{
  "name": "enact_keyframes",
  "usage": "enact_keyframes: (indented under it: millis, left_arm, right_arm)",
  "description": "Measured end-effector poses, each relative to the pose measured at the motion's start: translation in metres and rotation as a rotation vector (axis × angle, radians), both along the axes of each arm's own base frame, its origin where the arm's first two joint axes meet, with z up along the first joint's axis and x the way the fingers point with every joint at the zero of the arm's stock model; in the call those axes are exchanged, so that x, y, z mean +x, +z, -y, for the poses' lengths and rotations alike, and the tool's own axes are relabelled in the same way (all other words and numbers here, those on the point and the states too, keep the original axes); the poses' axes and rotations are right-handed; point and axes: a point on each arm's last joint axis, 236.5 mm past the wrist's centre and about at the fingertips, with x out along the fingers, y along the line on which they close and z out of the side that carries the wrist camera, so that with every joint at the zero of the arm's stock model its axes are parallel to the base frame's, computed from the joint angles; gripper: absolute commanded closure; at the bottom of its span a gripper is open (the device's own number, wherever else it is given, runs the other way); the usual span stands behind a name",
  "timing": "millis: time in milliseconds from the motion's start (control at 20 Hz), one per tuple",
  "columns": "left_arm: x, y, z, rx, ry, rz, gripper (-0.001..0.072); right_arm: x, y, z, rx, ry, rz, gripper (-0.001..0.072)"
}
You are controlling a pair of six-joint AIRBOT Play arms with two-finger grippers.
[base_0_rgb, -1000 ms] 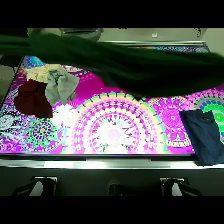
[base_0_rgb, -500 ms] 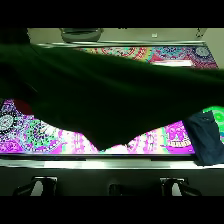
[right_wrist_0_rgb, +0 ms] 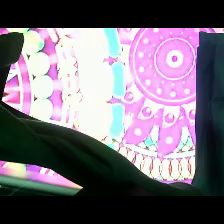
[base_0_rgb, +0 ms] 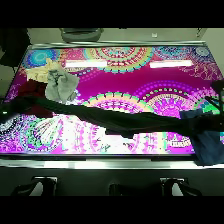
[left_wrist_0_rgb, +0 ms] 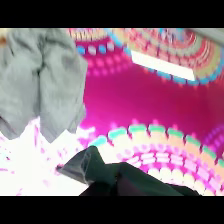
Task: Fold the shirts.
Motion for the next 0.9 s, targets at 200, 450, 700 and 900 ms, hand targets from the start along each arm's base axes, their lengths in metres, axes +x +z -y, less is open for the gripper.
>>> enact_keyframes:
  millis: [200, 450, 700, 900]
  left_arm:
    - [0.038, -0.068, 0.014, -0.021, -0.018, -0.104, 0.0673]
    - [0.065, -0.139, 0.029, -0.087, -0.001, -0.234, 0.0673]
    - [0.070, -0.161, 0.035, -0.108, 0.000, -0.279, 0.0673]
    - [0.067, -0.166, 0.039, -0.113, -0.013, -0.298, 0.0673]
  right_arm:
    - [0.085, -0.055, 0.007, 0.134, -0.073, 0.078, 0.0673]
    - [0.167, -0.109, 0.003, 0.377, -0.206, 0.153, 0.0327]
    - [0.172, -0.113, -0.026, 0.479, -0.071, 0.129, 0.0151]
    - [0.115, -0.097, -0.092, 0.545, 0.195, -0.047, 0.0018]
